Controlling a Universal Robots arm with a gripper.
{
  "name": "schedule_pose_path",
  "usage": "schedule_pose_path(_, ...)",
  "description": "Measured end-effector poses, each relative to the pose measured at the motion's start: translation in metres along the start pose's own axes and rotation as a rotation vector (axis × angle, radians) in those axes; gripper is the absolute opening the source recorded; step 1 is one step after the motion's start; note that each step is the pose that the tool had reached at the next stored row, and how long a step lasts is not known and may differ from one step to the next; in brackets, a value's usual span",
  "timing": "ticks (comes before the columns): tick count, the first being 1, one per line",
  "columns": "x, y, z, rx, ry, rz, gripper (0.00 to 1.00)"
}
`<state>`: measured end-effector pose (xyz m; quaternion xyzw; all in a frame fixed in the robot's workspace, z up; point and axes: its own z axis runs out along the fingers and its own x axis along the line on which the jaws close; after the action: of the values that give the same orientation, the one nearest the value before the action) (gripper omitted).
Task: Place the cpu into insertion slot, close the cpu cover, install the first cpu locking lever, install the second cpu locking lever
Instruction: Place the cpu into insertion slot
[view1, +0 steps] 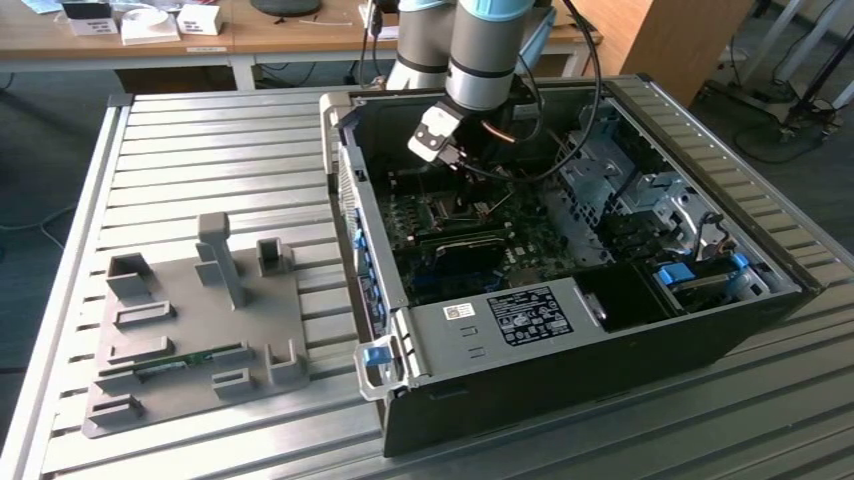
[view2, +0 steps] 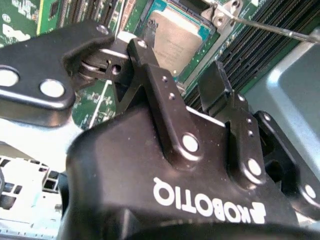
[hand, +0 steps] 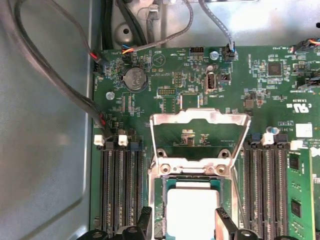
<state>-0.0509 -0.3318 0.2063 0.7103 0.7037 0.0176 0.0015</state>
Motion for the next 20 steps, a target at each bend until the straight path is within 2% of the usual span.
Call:
schedule_pose_path(5,0.0000,0.0000,0.0001,-0.0001,0.0003,0.000,0.59)
schedule_pose_path(7,0.0000,0.0000,0.0001,-0.0002,0.0004,0.000,0.46)
schedule_pose_path(8,0.0000,0.0000,0.0001,-0.0001,0.0004,0.000,0.46)
schedule_pose_path(10,0.0000,0.0000,0.0001,-0.0002,0.0004,0.000,0.35)
schedule_pose_path(12,0.0000,0.0000,0.0001,-0.0001,0.0005,0.000,0.35)
schedule_pose_path(13,0.0000,0.0000,0.0001,-0.0001,0.0005,0.000,0.28)
schedule_pose_path(20,0.0000,0.0000,0.0001,-0.0001,0.0010,0.000,0.28)
